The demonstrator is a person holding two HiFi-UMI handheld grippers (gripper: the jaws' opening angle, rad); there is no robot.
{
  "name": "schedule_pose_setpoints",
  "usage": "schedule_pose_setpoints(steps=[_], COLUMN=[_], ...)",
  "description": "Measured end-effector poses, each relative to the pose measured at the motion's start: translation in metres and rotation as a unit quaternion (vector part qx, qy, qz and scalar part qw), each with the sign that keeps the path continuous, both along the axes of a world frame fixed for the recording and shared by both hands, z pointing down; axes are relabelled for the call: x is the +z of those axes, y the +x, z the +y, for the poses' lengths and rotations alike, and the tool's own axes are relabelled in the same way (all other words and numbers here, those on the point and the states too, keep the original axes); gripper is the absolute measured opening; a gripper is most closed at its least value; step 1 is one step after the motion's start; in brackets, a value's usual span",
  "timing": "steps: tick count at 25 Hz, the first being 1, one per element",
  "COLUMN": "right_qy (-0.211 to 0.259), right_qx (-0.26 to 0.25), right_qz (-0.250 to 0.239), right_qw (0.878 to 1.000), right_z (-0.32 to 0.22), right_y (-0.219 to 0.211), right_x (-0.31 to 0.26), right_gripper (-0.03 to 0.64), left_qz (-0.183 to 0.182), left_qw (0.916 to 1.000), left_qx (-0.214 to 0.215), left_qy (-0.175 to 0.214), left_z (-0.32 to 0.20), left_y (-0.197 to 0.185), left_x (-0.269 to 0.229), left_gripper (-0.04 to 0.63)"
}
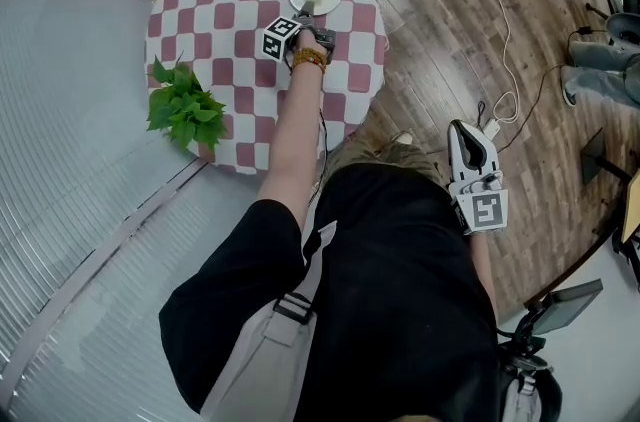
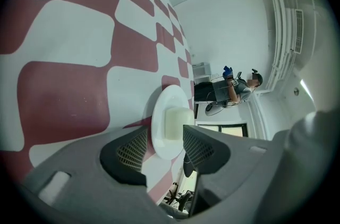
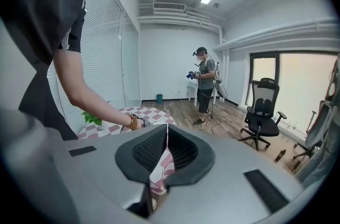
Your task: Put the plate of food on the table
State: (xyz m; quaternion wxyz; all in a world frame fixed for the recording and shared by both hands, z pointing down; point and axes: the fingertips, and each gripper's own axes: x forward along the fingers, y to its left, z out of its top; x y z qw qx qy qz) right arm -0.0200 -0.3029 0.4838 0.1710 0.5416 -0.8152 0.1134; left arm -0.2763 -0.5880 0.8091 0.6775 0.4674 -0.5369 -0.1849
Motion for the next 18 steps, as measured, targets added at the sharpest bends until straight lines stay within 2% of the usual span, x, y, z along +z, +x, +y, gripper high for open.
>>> schedule_pose_setpoints(steps=[9,18], right_qy=[0.013,0.028], right_qx=[-0.015,-0.057], right_qz=[-0.011,-0.025], right_qw=[1.000,0.998], right_z=[-0.007,-0.024], right_y=[-0.006,-0.019], right_x=[0.002,-0.001], right_gripper=[0.012,0.012], left_qz=[0.002,0.006], left_qw=[1.0000,0.9998], left_qx=[-0.002,0.016], left_qy=[-0.008,-0.013], left_z=[0.046,0.128], left_y=[-0.009,-0.017], left_x=[0.005,0.001], left_gripper=[0.189,0.189])
